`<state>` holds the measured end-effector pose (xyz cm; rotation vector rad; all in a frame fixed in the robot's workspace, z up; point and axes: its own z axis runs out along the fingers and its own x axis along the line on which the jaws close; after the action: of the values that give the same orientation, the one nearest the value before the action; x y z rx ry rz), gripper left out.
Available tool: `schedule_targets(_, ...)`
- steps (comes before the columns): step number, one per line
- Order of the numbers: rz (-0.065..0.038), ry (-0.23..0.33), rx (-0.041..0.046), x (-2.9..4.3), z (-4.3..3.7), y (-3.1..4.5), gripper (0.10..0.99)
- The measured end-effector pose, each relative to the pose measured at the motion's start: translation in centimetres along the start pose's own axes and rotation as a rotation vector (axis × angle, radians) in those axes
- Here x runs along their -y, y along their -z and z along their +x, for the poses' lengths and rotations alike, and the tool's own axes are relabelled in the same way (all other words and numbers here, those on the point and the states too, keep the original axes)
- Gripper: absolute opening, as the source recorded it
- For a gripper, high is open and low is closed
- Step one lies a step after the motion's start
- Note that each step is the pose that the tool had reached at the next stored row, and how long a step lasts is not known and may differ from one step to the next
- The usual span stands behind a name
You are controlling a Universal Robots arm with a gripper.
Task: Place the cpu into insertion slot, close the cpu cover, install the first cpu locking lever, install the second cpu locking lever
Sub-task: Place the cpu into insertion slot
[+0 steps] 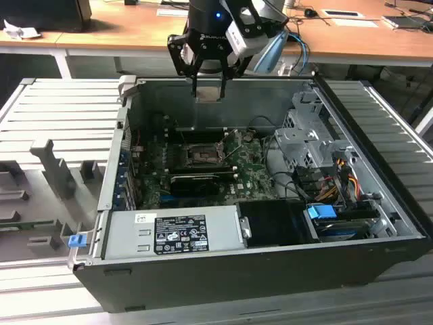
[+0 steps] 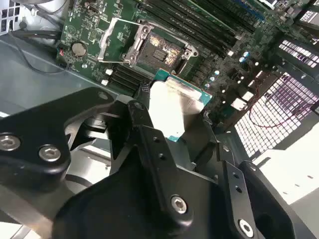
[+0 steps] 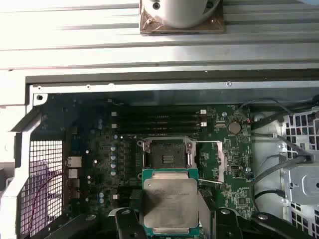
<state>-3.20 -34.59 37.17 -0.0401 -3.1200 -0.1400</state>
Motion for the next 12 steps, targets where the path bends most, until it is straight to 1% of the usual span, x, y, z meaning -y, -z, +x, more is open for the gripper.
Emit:
schedule_targets(1,0.000,-0.009,0.0008,0.00,0.00,0.00,0.529)
schedule_targets(2,-0.001,-0.051,0.0045,0.00,0.00,-0.01,0.529)
schedule_targets(3,-0.001,-0.069,0.0061,0.00,0.00,0.00,0.529)
schedule_targets(5,-0.002,-0.088,0.0075,0.02,0.01,-0.10,0.529)
schedule_targets(8,-0.001,-0.088,0.0070,0.05,0.01,-0.31,0.529)
schedule_targets(10,0.000,-0.094,0.0077,0.06,0.00,-0.32,0.529)
schedule_targets(12,0.001,-0.136,0.0115,0.06,0.01,-0.34,0.529)
